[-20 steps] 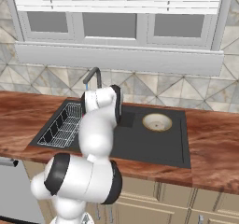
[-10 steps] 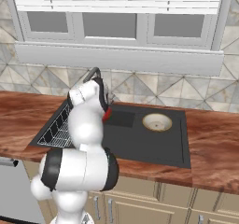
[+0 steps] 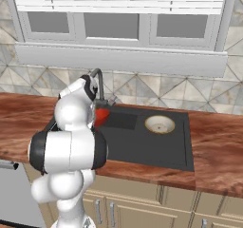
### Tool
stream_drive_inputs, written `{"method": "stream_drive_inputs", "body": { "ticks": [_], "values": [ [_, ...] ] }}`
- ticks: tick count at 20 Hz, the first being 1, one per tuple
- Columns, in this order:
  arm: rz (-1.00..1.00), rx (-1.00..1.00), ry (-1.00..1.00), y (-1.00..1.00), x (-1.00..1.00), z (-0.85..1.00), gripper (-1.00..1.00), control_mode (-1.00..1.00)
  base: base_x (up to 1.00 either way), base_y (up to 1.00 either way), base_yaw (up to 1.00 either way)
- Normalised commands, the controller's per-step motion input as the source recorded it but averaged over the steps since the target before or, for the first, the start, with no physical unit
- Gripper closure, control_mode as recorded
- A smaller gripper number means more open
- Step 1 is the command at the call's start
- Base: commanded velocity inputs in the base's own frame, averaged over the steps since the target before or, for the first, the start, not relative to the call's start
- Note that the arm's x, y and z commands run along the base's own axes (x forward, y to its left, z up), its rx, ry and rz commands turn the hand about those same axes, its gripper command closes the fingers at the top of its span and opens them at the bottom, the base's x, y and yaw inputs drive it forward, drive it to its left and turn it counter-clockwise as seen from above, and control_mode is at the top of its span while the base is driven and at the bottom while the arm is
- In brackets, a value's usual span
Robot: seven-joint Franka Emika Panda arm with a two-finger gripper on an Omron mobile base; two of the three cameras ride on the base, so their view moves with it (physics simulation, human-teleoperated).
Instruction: Rinse each bowl for a few seconds and place them down in the sink or on the counter.
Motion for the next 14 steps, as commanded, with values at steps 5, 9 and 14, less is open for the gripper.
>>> {"method": "stream_drive_inputs", "body": {
  "ticks": [5, 9, 14],
  "values": [
    [0.00, 0.00, 0.08, 0.01, 0.22, 0.00, 1.00, -1.00, 0.00, 0.00, 0.00],
    [-0.01, 0.05, 0.01, -0.17, 0.06, 0.05, 1.00, -1.00, 0.00, 0.00, 0.00],
    [0.00, 0.06, -0.01, -0.34, 0.00, 0.16, 1.00, -1.00, 0.00, 0.00, 0.00]
  ]
}}
